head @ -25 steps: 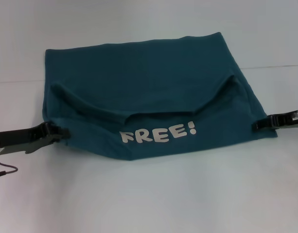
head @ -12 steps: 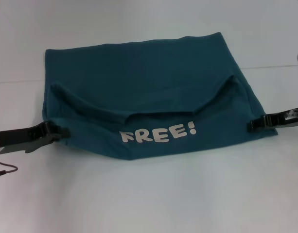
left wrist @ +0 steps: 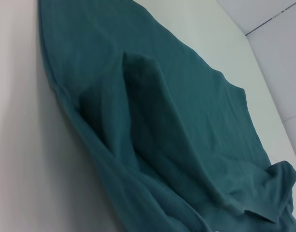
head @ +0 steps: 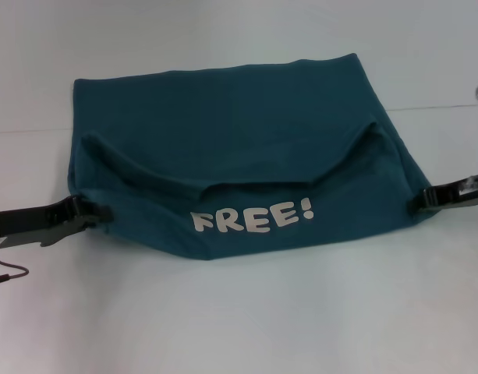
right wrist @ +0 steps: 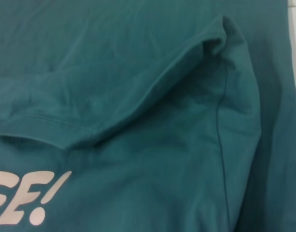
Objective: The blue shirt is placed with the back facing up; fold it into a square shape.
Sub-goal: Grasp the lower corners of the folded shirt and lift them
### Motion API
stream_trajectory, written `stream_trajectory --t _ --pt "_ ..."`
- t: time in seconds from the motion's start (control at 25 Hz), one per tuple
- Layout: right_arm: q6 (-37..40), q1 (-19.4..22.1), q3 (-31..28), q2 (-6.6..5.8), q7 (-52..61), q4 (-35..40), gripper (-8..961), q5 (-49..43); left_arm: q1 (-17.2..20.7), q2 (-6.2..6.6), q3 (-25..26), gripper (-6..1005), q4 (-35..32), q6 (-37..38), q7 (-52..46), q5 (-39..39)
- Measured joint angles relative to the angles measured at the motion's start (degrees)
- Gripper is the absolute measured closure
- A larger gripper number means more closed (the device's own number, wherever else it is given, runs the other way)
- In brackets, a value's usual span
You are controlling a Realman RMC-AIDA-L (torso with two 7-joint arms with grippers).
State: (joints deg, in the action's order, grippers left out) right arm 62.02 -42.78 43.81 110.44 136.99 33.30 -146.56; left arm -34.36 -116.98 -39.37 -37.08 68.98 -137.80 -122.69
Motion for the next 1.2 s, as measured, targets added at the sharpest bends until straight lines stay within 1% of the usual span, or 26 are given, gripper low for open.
stream_trajectory --t 0.12,0.16,0.24,0.28,0.36,0.48,0.6,0.72,0.8,0.88,1.08,1.2 --pt "2.9 0.4 -0.6 -0.63 0.9 2.1 760 0.2 0.0 0.17 0.0 972 -0.2 0.9 -0.4 -0.1" --pt "3.6 0.5 -0.7 -0.78 1.2 2.8 781 0.2 -0.1 0.49 -0.1 972 -0.2 1.7 -0.8 -0.3" --pt "6.4 0.9 -0.8 -1.27 1.9 4.7 871 0.2 -0.3 1.27 -0.2 972 -0.4 3.4 -1.8 -1.0" --pt "8.3 1.0 -0.8 -1.59 2.5 5.9 916 0.2 -0.6 1.96 -0.3 972 -0.7 4.8 -2.9 -1.9" --pt "12.7 1.1 -0.8 -2.27 3.6 8.6 916 0.2 -1.6 3.56 -0.1 971 -2.3 9.1 -6.1 -5.6" --pt "20.9 0.8 -1.0 -3.89 6.5 13.1 916 0.2 -2.6 4.96 0.1 971 -6.2 14.3 -9.8 -9.7" --pt "28.9 0.1 -1.2 -5.39 9.2 17.7 916 0.1 -3.8 6.8 0.4 971 -10.5 20.6 -12.6 -12.9" --pt "34.5 -0.1 -1.9 -5.78 10.7 22.4 916 -0.1 -4.9 8.02 1.7 971 -12.9 26.0 -13.4 -14.8" --pt "37.4 -0.1 -2.8 -5.8 11.5 25.6 916 -0.1 -5.3 8.22 2.8 971 -14.9 29.0 -13.5 -15.5" --pt "38.4 0.2 -3.5 -5.79 11.7 26.4 916 -0.1 -4.9 8.08 3.3 971 -16.5 30.6 -13.8 -15.7" --pt "39.5 0.9 -3.7 -5.42 11.1 24.3 916 0.1 -3.9 7.76 3.5 971 -16.5 30.9 -13.2 -16.0" --pt "40.7 1.1 -4.1 -5.24 10.6 24.3 916 0.6 -3.2 7.42 4.1 971 -17.7 31.3 -12.4 -15.0"
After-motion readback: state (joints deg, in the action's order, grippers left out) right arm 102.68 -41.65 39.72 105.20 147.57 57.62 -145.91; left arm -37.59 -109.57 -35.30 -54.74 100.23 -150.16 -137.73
